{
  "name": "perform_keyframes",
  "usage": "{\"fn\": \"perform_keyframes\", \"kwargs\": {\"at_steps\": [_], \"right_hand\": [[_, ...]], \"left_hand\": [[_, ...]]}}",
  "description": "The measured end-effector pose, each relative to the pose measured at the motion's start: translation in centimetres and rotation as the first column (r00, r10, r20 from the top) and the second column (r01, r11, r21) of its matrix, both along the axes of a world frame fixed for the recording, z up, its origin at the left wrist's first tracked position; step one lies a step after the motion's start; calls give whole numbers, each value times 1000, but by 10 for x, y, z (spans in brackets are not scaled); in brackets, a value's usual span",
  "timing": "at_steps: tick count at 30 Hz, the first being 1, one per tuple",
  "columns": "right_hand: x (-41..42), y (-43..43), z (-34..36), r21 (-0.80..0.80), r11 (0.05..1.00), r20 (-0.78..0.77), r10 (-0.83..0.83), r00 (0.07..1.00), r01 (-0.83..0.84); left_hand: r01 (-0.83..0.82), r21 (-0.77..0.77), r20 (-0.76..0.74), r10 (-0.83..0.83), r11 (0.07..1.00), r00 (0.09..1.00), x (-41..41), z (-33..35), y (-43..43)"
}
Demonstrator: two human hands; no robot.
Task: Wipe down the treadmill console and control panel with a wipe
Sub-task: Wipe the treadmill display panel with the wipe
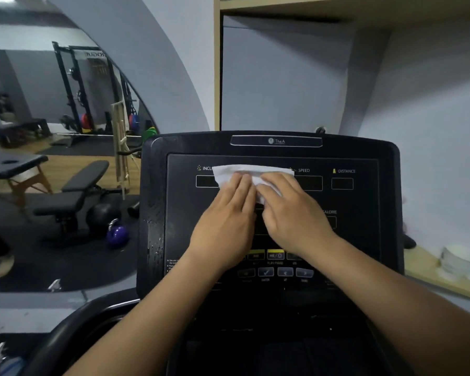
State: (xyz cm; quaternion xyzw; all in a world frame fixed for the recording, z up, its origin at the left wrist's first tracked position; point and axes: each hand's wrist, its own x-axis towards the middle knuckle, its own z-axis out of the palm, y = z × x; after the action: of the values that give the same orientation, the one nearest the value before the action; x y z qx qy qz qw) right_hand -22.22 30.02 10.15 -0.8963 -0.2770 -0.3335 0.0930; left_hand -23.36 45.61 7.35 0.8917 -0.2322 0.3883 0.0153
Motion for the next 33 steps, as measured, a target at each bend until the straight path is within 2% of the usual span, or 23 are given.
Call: {"fn": "perform_keyframes", "kwargs": {"at_steps": [3, 6, 11, 19, 25, 33], "right_hand": [[1, 3, -7, -67, 996, 47, -61, 997, 64], [12, 1, 0, -173, 981, 60, -77, 995, 87], [34, 6, 40, -148, 984, 34, -93, 995, 97], [7, -13, -10, -286, 953, 10, -102, 995, 101], [38, 10, 47, -185, 976, 1, -119, 993, 117], [26, -23, 6, -152, 983, 12, -107, 994, 107]], "left_hand": [[36, -21, -81, -38, 999, 996, 1, -10, -1], [58, -72, -77, -64, 996, 995, 17, 0, 4], [13, -105, -81, -22, 994, 996, 49, 43, 0], [-7, -86, -108, -2, 996, 994, 8, -3, -2], [-150, -8, -125, 148, 989, 981, 54, 59, 0], [-77, -71, -67, 73, 994, 995, 30, 24, -30]]}}
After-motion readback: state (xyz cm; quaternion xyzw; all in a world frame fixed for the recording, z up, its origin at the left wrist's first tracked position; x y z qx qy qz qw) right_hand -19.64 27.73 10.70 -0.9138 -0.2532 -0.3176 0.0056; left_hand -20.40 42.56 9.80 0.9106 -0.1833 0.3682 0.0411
